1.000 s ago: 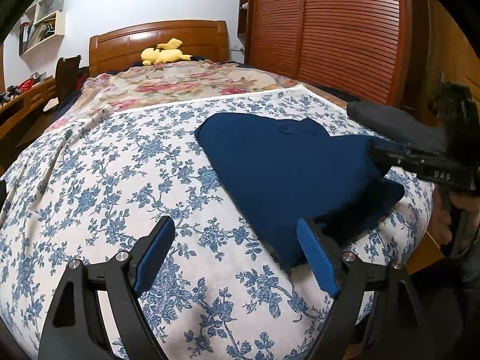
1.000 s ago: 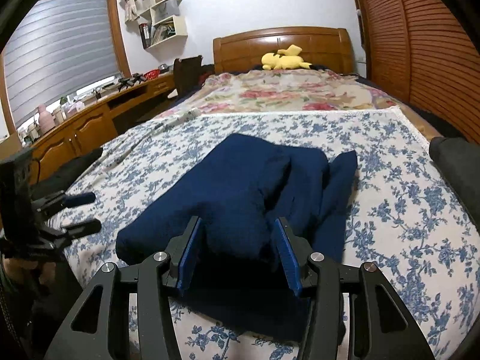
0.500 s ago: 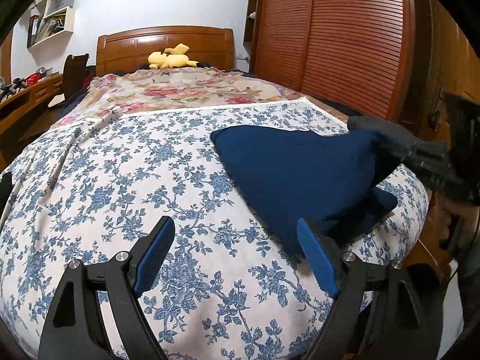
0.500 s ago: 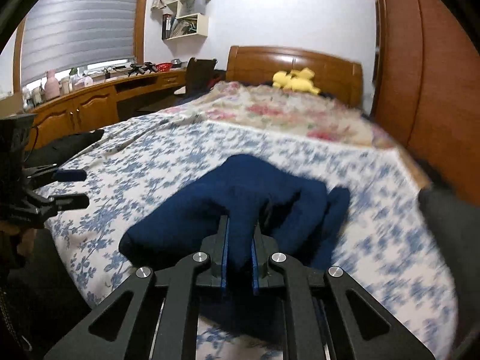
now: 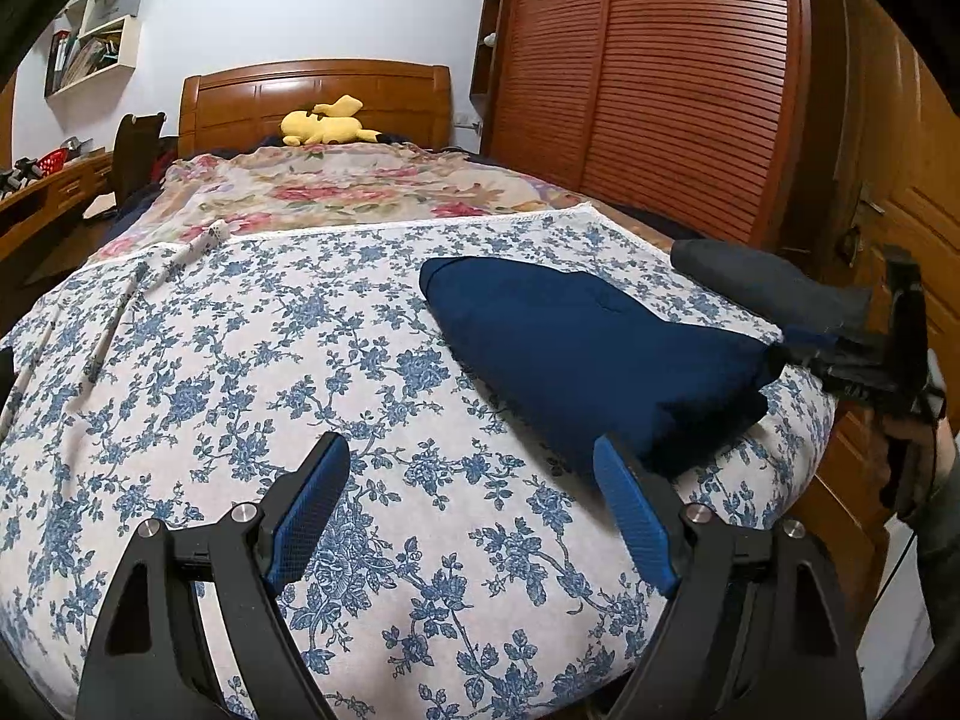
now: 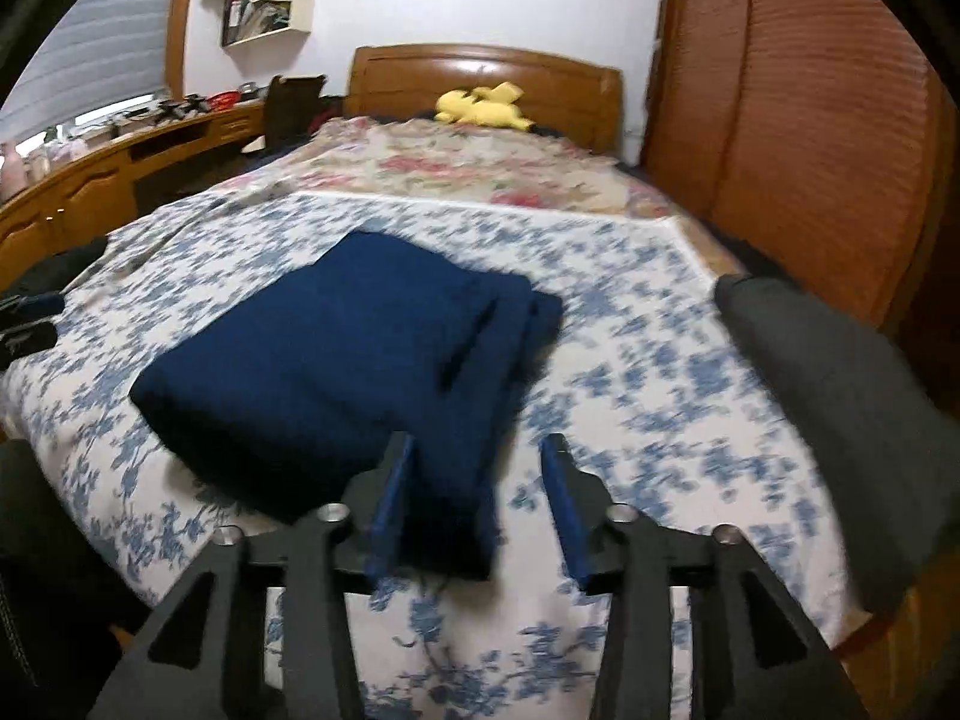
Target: Fold large clothes
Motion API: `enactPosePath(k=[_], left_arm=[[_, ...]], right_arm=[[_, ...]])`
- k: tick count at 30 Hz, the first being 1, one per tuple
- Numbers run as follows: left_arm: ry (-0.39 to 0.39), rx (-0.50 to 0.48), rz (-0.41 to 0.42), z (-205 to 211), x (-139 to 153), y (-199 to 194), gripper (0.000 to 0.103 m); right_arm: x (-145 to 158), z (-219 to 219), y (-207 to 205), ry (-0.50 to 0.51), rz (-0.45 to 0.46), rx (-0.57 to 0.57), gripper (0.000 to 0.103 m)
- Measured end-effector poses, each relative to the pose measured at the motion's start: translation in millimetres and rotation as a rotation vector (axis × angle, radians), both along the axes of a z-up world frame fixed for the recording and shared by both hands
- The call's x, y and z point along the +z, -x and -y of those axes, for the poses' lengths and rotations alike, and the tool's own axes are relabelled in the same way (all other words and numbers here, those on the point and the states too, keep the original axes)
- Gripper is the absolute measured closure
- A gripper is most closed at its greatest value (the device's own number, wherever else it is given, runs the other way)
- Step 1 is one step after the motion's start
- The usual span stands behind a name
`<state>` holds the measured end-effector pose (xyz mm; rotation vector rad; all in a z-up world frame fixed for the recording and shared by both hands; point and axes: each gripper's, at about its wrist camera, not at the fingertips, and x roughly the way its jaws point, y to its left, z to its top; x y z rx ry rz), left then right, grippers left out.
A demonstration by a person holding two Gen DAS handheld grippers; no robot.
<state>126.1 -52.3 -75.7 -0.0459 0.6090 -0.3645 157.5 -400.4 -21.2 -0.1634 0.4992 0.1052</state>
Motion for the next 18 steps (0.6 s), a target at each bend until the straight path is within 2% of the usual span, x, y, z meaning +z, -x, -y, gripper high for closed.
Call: enactPosePath(k=[4, 7, 13, 16, 18], left_arm=[[-0.002, -0.001, 0.0, 0, 0, 0, 0.019], [-0.008, 0.001, -0.003, 0, 0, 0, 0.019], [-0.013, 0.0, -0.004, 0, -1, 0, 0.019], [-0.025, -0.008, -0.004, 3, -3, -4, 0.019], [-0.042, -0.017, 0.008, 8, -5, -9, 0.019]], right_arm=[[26, -14, 10, -0.018, 0.039, 0.06, 0.056], [31, -31, 1, -0.022, 0.027, 0.121, 0.056], [1, -50, -26, -0.034, -0.069, 0.196, 0.056], [-26, -49, -45, 0.002, -0.168, 0.157, 0.056], [-46, -45, -51, 0.005, -0.196, 0.136, 0.056]])
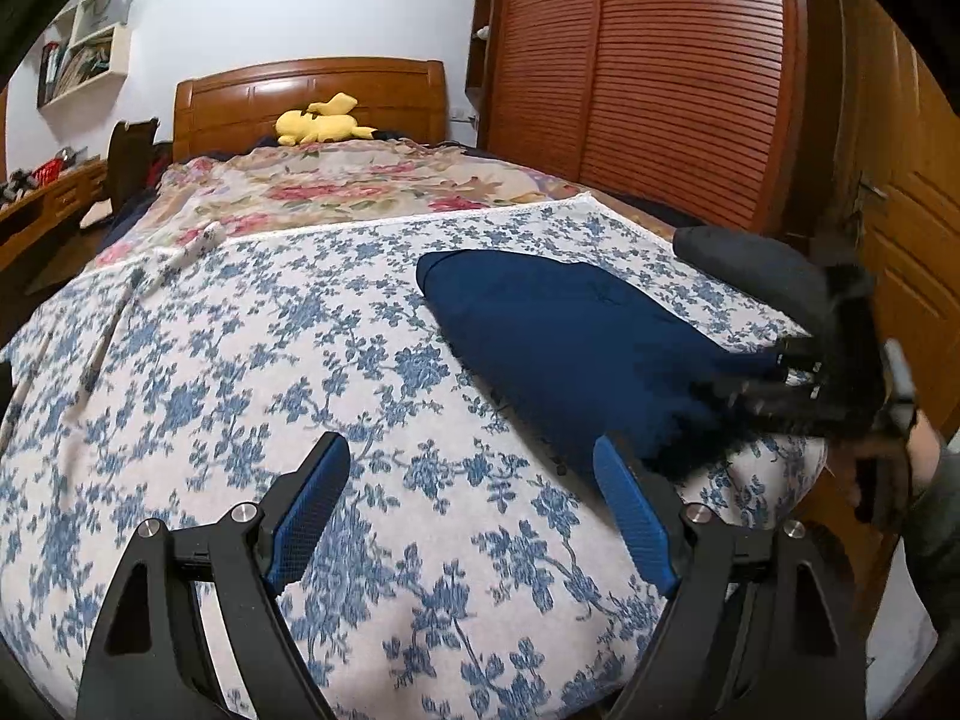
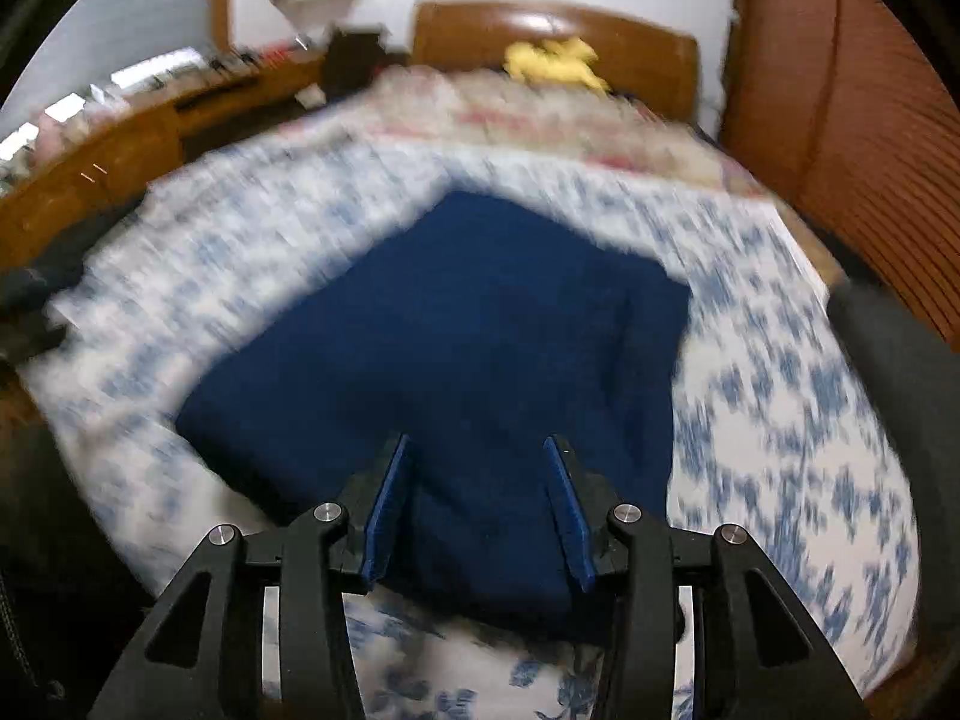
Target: Fold large clothes
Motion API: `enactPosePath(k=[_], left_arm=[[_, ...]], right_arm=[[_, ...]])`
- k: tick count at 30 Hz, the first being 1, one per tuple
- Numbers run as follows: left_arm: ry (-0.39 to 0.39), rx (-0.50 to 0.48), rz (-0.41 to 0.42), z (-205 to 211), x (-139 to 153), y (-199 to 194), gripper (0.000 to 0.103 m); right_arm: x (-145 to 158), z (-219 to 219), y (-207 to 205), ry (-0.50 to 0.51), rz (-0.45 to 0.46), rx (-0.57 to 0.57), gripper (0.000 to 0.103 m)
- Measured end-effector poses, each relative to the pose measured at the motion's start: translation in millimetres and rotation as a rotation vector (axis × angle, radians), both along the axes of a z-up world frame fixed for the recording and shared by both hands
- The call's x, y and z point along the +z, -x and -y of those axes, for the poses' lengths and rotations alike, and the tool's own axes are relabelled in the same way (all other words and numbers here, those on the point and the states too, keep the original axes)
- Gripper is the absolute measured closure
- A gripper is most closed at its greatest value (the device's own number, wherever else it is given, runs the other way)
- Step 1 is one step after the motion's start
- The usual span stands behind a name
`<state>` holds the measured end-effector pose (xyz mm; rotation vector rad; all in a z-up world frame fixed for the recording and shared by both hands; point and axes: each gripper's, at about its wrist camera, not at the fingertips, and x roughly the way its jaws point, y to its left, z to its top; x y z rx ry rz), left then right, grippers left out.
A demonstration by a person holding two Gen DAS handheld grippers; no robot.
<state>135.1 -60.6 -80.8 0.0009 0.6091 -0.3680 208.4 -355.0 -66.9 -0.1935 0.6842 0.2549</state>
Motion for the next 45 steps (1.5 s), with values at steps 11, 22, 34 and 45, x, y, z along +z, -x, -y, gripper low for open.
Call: enactPosePath(k=[11, 22, 34, 45], left_arm=[[-0.027, -0.104, -0.021, 37, -7, -57, 0.019], [-0.055, -0.216, -0.08, 71, -30, -66, 0.019], [-0.092, -0.233, -0.127, 72, -42, -71, 0.019], [-0.076, -0.148, -0.079, 47, -17, -147, 0.019]], right_arm=[[6, 15, 30, -0.051, 0.056, -0.034, 0.056], [15, 44, 50, -0.056, 0.064, -0.166, 0.056], [-11, 42, 19, -0.114, -0.027, -0.195, 0.037], [-22, 43, -6, -0.16, -0.083, -0.151, 0.034]])
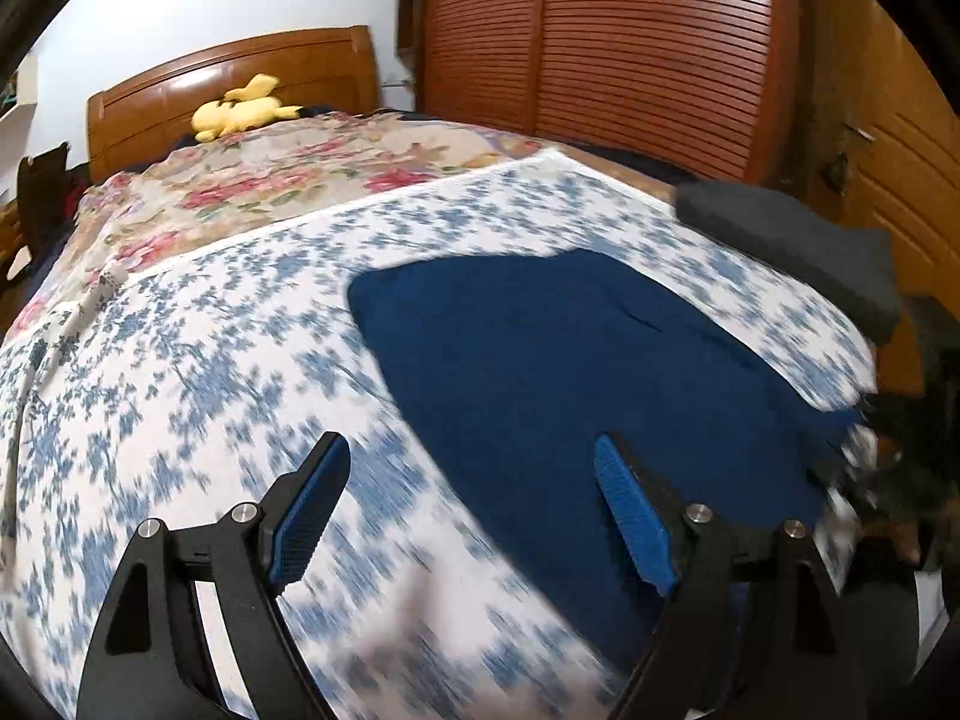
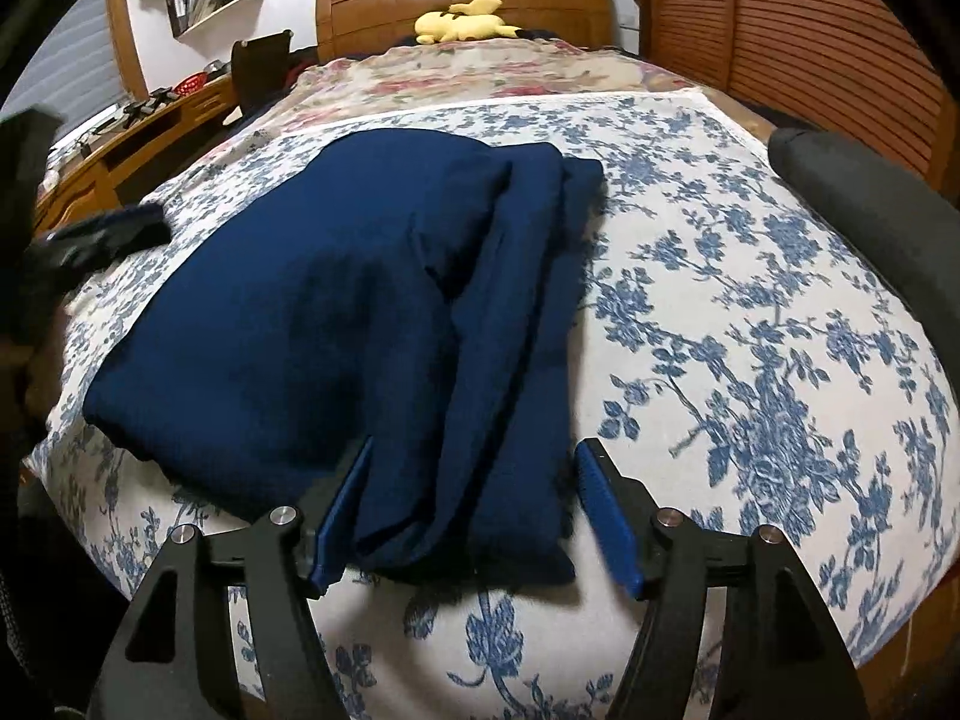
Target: Fold large clothes
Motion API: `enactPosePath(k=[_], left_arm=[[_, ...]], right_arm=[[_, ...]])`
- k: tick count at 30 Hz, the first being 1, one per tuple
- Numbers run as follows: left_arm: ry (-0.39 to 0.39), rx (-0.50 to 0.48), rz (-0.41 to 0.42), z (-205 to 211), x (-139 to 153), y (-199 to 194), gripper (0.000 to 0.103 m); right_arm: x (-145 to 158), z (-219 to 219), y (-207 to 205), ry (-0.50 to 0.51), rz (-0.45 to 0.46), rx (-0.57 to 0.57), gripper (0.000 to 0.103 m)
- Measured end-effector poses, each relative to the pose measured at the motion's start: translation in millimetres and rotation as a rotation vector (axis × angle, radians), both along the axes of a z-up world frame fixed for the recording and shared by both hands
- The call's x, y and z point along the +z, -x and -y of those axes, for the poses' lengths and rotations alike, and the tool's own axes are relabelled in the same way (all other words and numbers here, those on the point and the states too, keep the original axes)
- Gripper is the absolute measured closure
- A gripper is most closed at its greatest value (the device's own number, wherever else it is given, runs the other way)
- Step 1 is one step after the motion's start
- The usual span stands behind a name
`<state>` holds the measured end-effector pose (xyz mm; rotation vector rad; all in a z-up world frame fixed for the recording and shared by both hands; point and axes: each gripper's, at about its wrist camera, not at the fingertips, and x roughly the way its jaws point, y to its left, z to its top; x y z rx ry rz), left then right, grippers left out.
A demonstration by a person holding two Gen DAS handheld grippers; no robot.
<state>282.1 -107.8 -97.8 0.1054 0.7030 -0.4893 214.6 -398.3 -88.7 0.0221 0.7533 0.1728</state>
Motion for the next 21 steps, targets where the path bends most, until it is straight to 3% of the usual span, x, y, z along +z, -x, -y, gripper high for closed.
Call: enactPosePath(k=[6, 14, 17, 21], left_arm=[[0.01, 0.048, -0.035, -2, -7, -63, 0.019], [-0.062, 0.084, -0.062, 14, -23, -131, 0.023], [-0.057, 0.083, -0.107, 17, -33, -150, 0.023], [0.014, 0.087, -0.187, 15, -45, -168, 0.023]], right_arm=[[-5, 3, -2, -0.017, 0.005, 0.011, 0.034], [-9, 6, -7, -0.029, 0.003, 0.018, 0.029], [-10, 6, -6, -0.037, 0.006, 0.018, 0.029], [-10, 5, -5, -0.045, 0.004, 0.01, 0.029]])
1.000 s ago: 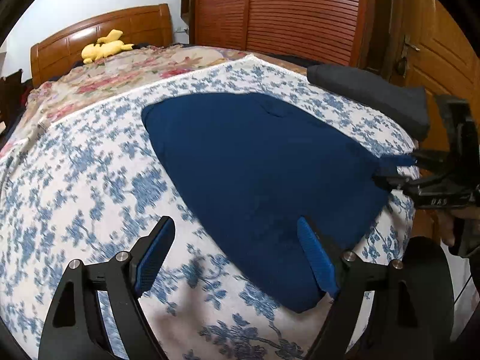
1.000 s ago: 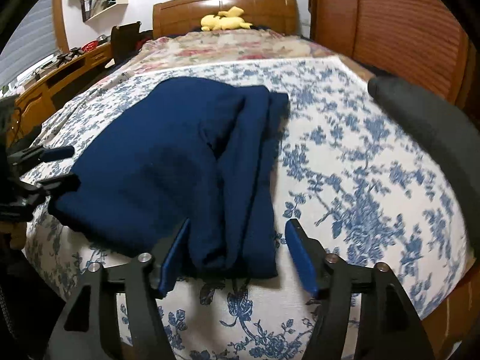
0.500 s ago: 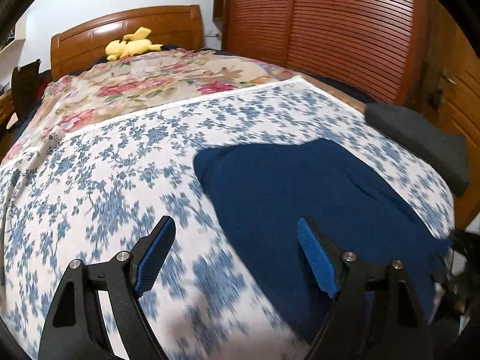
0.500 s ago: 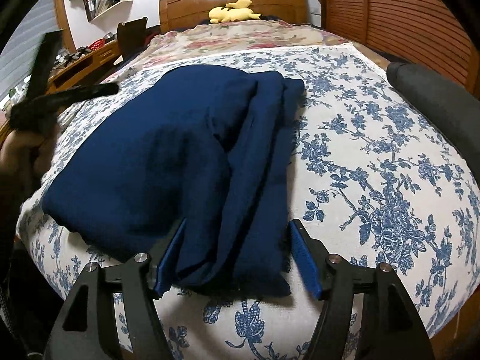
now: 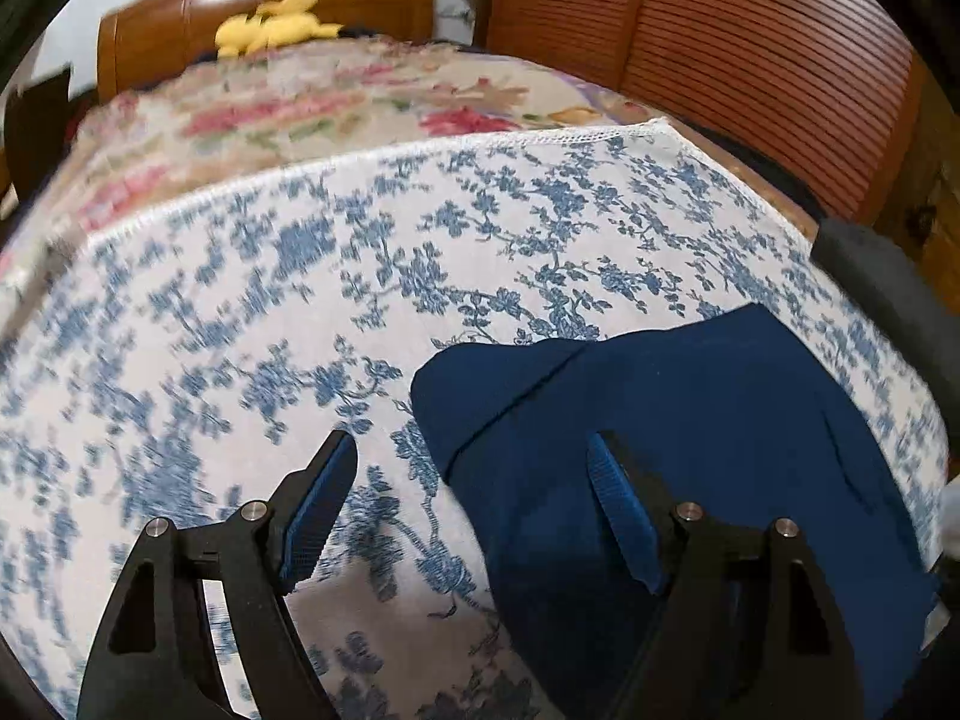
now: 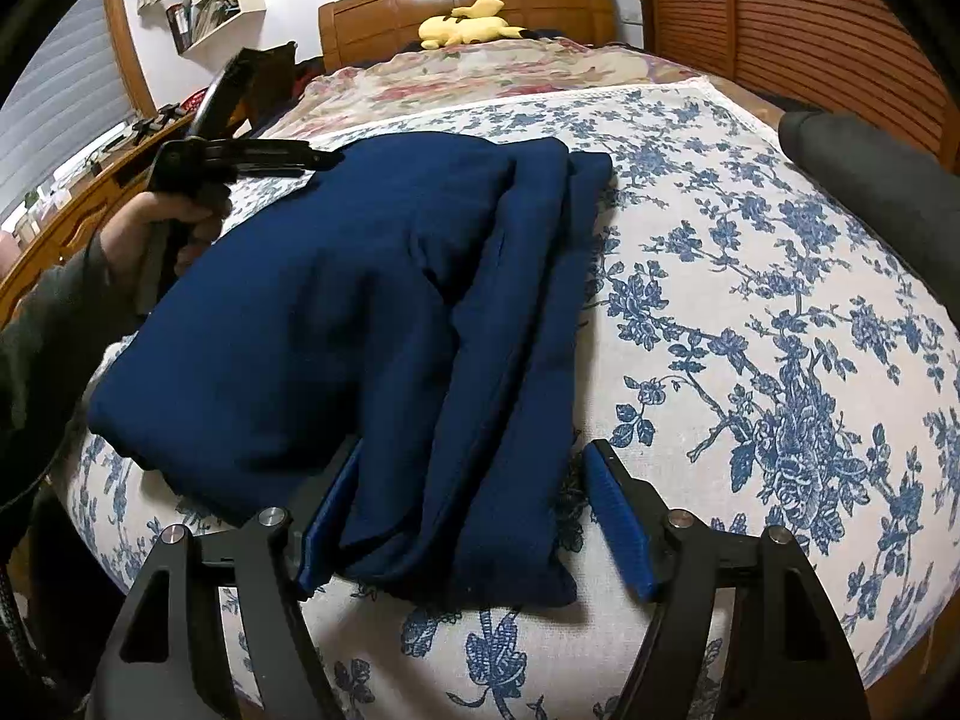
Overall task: Fold large clothes
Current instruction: 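Grasp the folded navy bundle with both grippers, then carry the navy bundle with both grippers onto the dark grey garment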
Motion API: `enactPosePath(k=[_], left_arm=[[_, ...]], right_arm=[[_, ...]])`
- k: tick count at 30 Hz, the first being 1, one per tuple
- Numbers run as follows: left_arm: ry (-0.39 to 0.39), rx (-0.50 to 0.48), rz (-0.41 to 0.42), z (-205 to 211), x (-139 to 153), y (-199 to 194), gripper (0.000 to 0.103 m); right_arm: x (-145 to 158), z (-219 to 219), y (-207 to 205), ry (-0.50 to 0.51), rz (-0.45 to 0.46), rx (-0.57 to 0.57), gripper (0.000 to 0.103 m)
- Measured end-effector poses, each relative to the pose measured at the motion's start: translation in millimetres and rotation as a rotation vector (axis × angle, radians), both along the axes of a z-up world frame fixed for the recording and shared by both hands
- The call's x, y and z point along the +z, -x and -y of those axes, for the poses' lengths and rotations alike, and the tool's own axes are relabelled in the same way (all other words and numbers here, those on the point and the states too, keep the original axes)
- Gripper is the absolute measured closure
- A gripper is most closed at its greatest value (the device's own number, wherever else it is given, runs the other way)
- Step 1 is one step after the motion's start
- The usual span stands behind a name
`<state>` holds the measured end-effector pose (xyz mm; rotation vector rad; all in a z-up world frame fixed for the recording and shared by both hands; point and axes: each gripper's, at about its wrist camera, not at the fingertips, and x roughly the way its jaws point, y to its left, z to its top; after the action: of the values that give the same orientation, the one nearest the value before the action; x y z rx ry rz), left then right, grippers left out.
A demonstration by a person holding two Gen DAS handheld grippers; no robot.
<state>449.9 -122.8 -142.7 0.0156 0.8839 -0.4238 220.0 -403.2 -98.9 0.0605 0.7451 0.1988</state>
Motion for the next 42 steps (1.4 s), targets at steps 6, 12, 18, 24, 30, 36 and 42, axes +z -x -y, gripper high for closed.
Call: enactPosePath(k=[6, 12, 18, 24, 30, 36, 42], left_arm=[[0.035, -0.001, -0.034, 0, -12, -6, 0.023], [0.11, -0.013, -0.107, -2, -19, -12, 0.036], [0.061, -0.064, -0.122, 14, -11, -7, 0.079], [-0.011, -0.052, -0.023, 20, 13, 19, 0.09], [0.012, -0.061, 0.053, 8, 51, 70, 0.091], [0.019, -0.072, 0.105, -5, 66, 142, 0.091], [0.019, -0.079, 0.154, -8, 87, 192, 0.091]], right_arm=[[-1, 0, -3, -0.017, -0.004, 0.003, 0.029], [-2, 0, -4, -0.033, 0.0, 0.01, 0.031], [-1, 2, 0, -0.07, 0.022, 0.056, 0.058], [21, 16, 10, -0.093, 0.073, 0.09, 0.078], [51, 33, 20, -0.124, 0.109, 0.1, 0.08], [69, 49, 52, -0.07, 0.132, 0.074, 0.081], [77, 43, 77, -0.023, 0.121, 0.084, 0.083]])
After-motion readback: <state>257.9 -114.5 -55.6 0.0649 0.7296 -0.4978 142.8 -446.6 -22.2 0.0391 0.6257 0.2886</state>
